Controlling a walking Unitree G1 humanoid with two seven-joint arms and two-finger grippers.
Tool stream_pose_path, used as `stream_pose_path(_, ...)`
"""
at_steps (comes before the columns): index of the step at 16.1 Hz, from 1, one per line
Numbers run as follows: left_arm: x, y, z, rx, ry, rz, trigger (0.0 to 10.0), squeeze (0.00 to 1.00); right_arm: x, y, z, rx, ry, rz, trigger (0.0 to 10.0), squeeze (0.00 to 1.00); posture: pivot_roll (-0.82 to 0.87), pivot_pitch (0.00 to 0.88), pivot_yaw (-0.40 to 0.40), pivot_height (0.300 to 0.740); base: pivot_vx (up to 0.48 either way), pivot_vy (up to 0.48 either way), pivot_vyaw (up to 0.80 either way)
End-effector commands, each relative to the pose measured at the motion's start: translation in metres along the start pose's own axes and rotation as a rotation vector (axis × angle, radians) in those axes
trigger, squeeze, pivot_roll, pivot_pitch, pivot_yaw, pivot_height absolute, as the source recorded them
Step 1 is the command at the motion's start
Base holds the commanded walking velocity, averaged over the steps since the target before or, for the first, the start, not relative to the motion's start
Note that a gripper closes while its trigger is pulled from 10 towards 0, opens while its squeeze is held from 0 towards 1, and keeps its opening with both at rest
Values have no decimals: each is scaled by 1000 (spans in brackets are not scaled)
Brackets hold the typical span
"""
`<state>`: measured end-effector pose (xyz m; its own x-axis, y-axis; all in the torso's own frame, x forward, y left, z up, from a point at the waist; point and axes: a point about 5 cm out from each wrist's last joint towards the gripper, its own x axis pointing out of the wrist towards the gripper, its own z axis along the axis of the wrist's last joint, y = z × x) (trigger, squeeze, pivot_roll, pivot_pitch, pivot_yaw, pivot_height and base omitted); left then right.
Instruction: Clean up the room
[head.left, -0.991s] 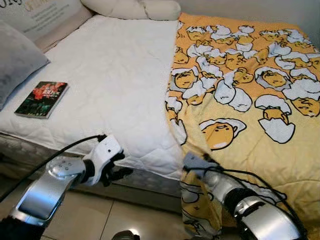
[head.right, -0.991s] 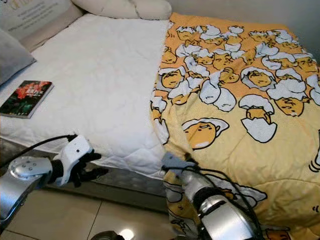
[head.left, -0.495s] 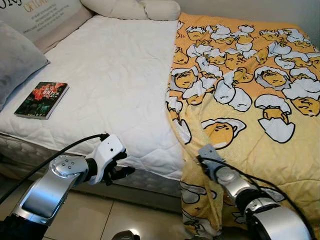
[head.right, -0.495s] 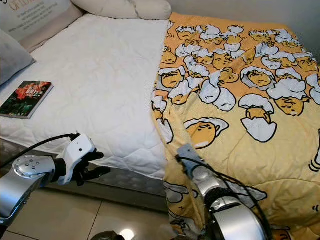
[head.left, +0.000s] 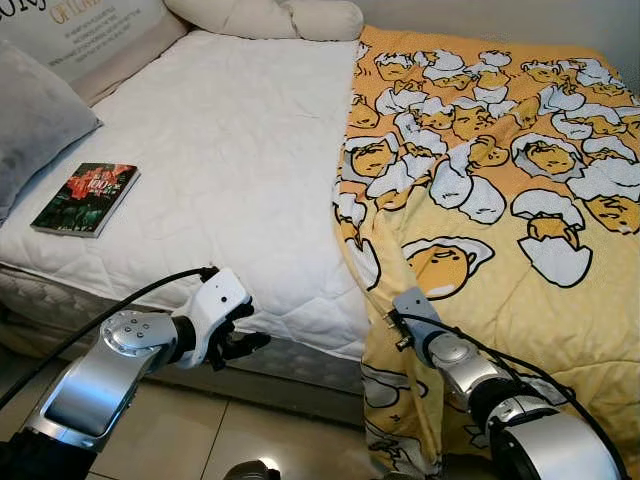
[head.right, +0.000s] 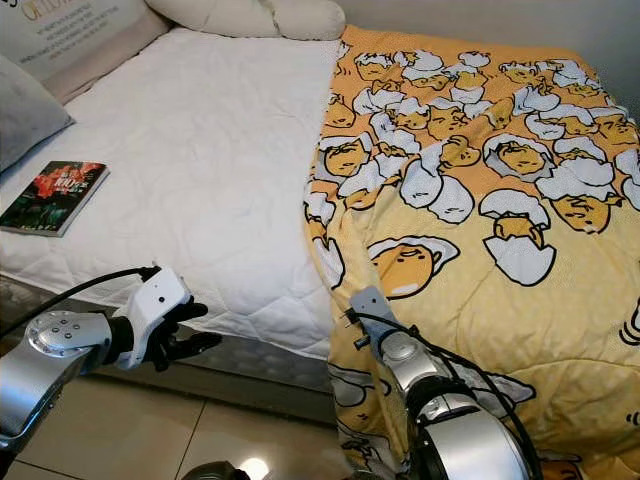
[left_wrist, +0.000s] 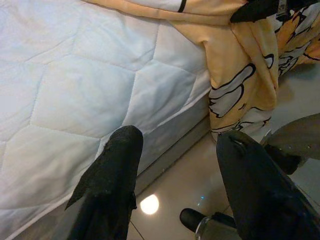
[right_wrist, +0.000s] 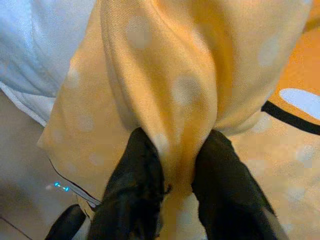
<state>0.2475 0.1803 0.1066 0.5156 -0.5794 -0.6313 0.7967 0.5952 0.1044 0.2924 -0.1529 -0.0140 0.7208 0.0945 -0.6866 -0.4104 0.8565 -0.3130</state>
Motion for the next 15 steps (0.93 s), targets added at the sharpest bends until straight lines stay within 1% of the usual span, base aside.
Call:
stream_pose_path(1, 1, 2, 3, 18, -1, 8, 10000, 0, 0, -5, 3, -6, -16, -4, 0, 0, 75, 0, -2, 740, 0, 0, 0)
stream_pose_path(3, 0, 2, 3, 18, 0, 12, 10000, 0, 0, -6, 10, -6, -44, 35, 0, 0, 77, 0, -4, 740, 0, 0, 0)
stream_pose_path(4, -2, 4, 1, 17, 3, 15, 10000, 0, 0, -1, 17, 13, -77, 140, 0, 0, 77, 0, -4, 740, 0, 0, 0)
stream_pose_path(5, -3, 5, 0, 17, 9, 19, 10000, 0, -3, 11, 28, 24, -133, 345, 0, 0, 72, 0, -2, 740, 0, 0, 0)
stream_pose_path(6, -4, 6, -1, 18, 14, 20, 10000, 0, -6, 20, 34, 12, -171, 488, 0, 0, 71, 0, -1, 740, 0, 0, 0)
stream_pose_path(9, -4, 8, 0, 22, 16, 21, 10000, 0, -15, 35, 46, -19, -234, 761, 0, 0, 71, 0, 3, 740, 0, 0, 0)
stream_pose_path(10, -3, 9, 1, 25, 14, 24, 10000, 0, -18, 43, 60, 36, -283, 852, 0, 0, 74, 0, 5, 740, 0, 0, 0)
stream_pose_path(12, -4, 9, 0, 26, 14, 24, 10000, 0, -20, 50, 69, 57, -310, 907, 0, 0, 77, 0, 7, 740, 0, 0, 0)
stream_pose_path(13, -5, 10, -1, 27, 17, 24, 10000, 0, -23, 58, 78, 56, -335, 970, 0, 0, 77, 0, 9, 740, 0, 0, 0)
stream_pose_path(14, -6, 10, -2, 29, 21, 26, 10000, 0, -25, 65, 84, 53, -352, 995, 0, 0, 77, 0, 10, 740, 0, 0, 0)
stream_pose_path(15, -6, 11, -2, 30, 23, 27, 10000, 0, -26, 67, 88, 64, -360, 1003, 392, 0, 78, 0, 10, 740, 0, 0, 0)
